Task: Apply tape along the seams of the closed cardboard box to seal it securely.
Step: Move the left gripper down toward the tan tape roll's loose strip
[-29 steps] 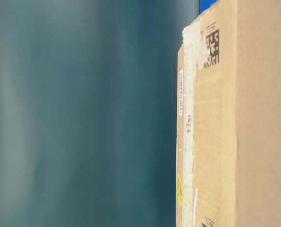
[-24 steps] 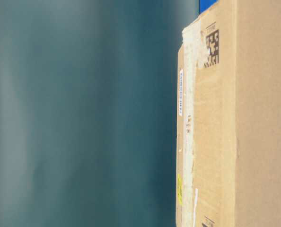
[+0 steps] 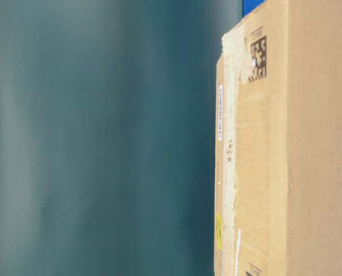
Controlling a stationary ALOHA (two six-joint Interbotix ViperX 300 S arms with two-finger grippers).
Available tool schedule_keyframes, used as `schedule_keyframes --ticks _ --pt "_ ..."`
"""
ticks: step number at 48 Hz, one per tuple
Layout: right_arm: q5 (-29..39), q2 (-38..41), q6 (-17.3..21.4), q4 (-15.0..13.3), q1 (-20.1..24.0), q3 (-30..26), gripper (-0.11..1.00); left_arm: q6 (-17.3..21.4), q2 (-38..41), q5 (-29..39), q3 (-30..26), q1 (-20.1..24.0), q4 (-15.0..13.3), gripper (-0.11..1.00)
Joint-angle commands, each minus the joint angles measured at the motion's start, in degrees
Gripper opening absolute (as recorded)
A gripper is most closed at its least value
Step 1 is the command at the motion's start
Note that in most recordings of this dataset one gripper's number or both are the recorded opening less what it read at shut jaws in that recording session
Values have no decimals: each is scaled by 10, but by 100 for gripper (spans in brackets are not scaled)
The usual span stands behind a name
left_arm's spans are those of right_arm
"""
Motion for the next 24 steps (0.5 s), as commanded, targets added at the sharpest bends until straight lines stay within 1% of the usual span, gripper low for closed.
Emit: schedule_keyframes --ticks 1,3,5,8,9,10,16,18,19,20,21,22,24 --pt "-13 3 -2 1 -3 -17 0 66 51 -18 -40 -28 0 0" --pt "-16 3 -3 1 -3 -16 0 100 73 -16 -52 -38 0 1" --pt "-16 4 -4 0 -3 -16 0 134 95 -13 -64 -47 -1 3" --pt "-16 3 -4 0 -3 -17 0 182 127 -3 -83 -57 -1 15" --pt "-16 3 -4 -1 -3 -17 0 209 141 6 -92 -62 -1 19" --pt "-16 3 -4 -1 -3 -17 0 228 152 12 -99 -64 -1 22" --pt "-18 3 -7 -3 -2 -19 0 341 220 54 -134 -69 -1 61" --pt "-18 3 -9 -3 -3 -19 0 369 242 62 -147 -70 -3 72" --pt "-19 3 -9 -4 -2 -19 0 381 253 65 -153 -71 -4 74" --pt "-19 4 -9 -4 -3 -19 0 395 263 67 -160 -71 -6 73" --pt "-19 3 -10 -4 -3 -19 0 410 278 70 -170 -72 -9 70" --pt "-20 4 -10 -4 -3 -18 0 418 287 72 -176 -72 -11 66" --pt "-20 4 -10 -4 -3 -19 0 427 306 73 -188 -72 -11 63"
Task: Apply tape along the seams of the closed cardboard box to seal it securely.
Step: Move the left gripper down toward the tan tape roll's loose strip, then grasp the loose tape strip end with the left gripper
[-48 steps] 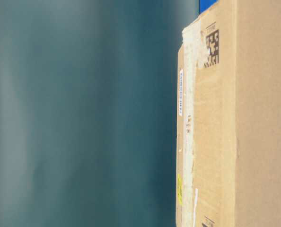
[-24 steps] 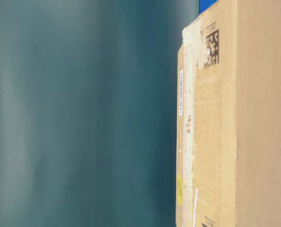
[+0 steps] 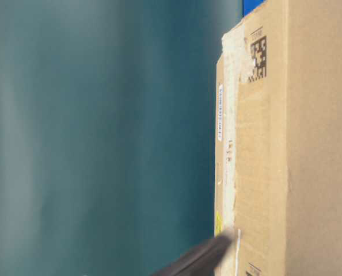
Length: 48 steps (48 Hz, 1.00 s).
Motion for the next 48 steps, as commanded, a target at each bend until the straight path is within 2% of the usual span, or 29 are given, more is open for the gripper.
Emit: schedule_keyframes --ticks 1,10,25,35,48 --pt "-7 4 -1 -3 -1 -15 0 18 33 1 -38 -2 -4 62" --pt "-7 7 -1 -3 -1 -15 0 32 103 1 -92 1 -4 63" --pt "-8 7 -2 -23 -1 -14 0 33 204 2 -164 20 -2 63" --pt "-8 9 -2 -32 -1 -14 0 65 229 1 -190 20 -2 63" --pt "-8 17 -2 -33 -1 -12 0 66 234 0 -195 25 -4 61"
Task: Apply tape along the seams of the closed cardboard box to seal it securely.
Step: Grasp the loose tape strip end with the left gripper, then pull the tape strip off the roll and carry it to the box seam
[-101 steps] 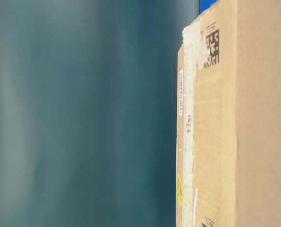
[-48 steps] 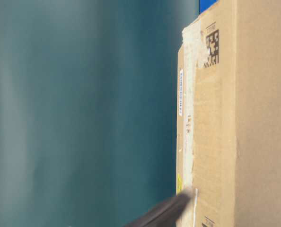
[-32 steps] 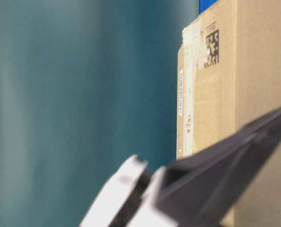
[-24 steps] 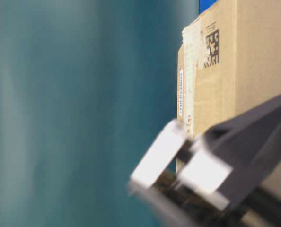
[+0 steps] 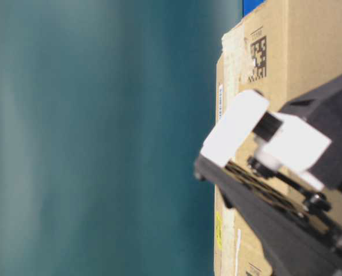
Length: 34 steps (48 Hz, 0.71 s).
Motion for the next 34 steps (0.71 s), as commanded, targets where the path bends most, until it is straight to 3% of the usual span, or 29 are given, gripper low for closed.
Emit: schedule_keyframes --ticks 1,10,24,34 --pt "-8 6 0 -1 -1 -12 0 0 -7 -3 -14 4 -1 61" --pt "-11 11 1 -1 -1 -11 0 -10 -2 -1 -19 7 -4 50" --pt "-14 13 2 -2 0 -11 0 -12 -7 18 -11 11 -4 5" --pt "-14 17 2 -2 0 -11 0 -11 -24 30 -9 9 -4 2"
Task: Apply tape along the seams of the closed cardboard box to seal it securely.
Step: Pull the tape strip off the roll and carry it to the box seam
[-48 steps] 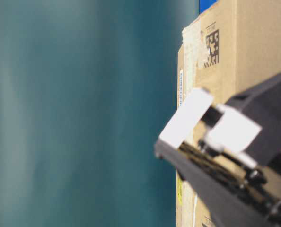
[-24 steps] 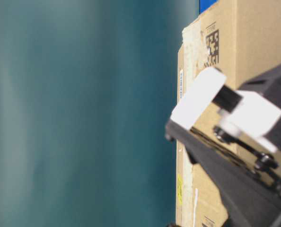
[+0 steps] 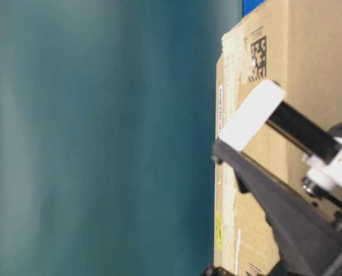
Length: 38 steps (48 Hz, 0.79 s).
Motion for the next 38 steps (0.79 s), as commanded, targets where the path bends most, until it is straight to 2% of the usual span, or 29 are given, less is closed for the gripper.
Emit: schedule_keyframes --ticks 1,10,17,24,38 --pt "-7 4 1 -1 0 -11 0 1 -31 3 -3 -1 -1 2" --pt "-7 4 3 -1 0 -11 0 8 -62 29 -1 2 -1 2" --pt "-6 4 3 -1 0 -12 0 27 -105 50 16 12 1 2" --pt "-5 1 1 -2 0 -15 0 58 -165 52 50 20 1 2" --pt "-4 -4 -1 -19 0 -34 0 81 -273 40 119 55 4 2"
